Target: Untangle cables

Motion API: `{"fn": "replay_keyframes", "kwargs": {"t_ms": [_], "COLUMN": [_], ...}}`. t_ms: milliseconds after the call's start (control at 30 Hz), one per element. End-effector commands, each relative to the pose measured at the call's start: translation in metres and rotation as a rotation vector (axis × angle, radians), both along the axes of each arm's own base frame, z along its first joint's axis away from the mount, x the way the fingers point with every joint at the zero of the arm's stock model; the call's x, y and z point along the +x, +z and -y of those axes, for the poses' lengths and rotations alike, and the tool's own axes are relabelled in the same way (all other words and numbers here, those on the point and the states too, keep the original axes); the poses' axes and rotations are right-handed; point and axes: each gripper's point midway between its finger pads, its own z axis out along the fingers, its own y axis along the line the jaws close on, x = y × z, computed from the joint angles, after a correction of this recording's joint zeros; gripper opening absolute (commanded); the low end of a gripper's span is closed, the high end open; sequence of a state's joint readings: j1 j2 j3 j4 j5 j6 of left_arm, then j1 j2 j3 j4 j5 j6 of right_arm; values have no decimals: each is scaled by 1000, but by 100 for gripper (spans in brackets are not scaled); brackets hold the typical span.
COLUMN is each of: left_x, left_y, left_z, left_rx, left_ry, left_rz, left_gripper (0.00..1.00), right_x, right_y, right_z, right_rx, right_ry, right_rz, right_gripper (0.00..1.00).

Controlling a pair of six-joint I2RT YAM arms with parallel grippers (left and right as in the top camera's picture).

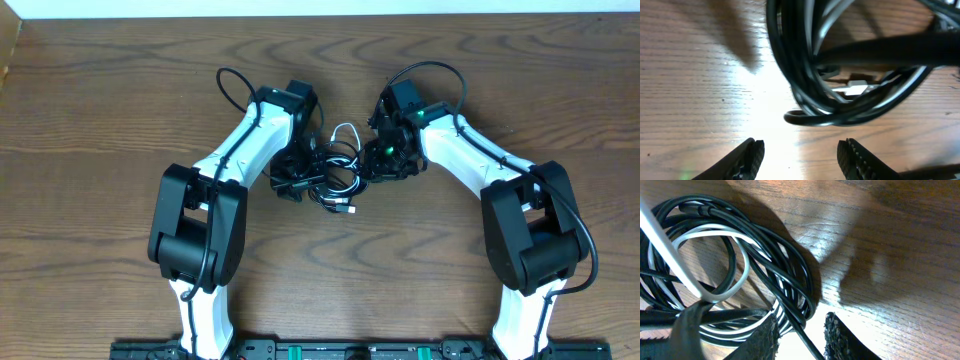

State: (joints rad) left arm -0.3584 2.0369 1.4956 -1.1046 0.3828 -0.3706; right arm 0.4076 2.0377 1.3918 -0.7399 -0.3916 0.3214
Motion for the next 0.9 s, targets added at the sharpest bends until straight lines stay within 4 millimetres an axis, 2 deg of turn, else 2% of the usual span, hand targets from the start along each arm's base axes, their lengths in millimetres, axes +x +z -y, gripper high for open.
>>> {"fn": "replay_keyframes", "kwargs": {"t_ms": [0, 133, 267, 400, 500, 533, 567, 600, 633, 700, 733, 767, 800, 867], "left_x": [7, 34, 44, 49, 49, 49, 48, 48, 47, 44, 43, 42, 44, 55], "left_y": [-8, -10, -10, -10, -10, -10, -10, -9, -8, 0, 8, 17, 26, 53], "left_z": [-2, 9, 13, 15, 15, 15, 15, 14, 13, 18, 21, 18, 9, -15], "left_rx": [23, -4, -18, -30, -30, -29, -29, -29, -32, -100, -152, -168, -156, -126], "left_ry": [8, 111, 153, 154, 153, 153, 152, 147, 140, 78, 27, -4, -14, 28], "left_rz": [39, 124, 154, 172, 172, 171, 170, 169, 165, 168, 180, 197, 225, 314], "left_gripper": [54, 53, 52, 32, 9, 8, 8, 8, 8, 8, 8, 7, 8, 8], "right_x": [2, 1, -2, 1, 1, 0, -1, -2, -2, -2, -2, -2, -1, 0], "right_y": [-4, -4, -4, -4, -4, -4, -4, -4, -2, 5, 22, 35, 57, 84], "right_z": [1, 1, 2, 1, 1, 1, 2, 2, 4, 5, 0, -3, -6, -5], "right_rx": [-10, -10, -16, -12, -11, -12, -13, -15, -13, 16, 102, 169, 263, 339], "right_ry": [12, 13, 13, 12, 13, 13, 14, 41, 60, 71, 120, 166, 224, 256], "right_rz": [4, 1, -11, 0, -1, -2, -5, 2, 11, 9, 27, 52, 96, 154], "right_gripper": [29, 31, 33, 34, 34, 31, 19, 1, 1, 1, 5, 13, 25, 27]}}
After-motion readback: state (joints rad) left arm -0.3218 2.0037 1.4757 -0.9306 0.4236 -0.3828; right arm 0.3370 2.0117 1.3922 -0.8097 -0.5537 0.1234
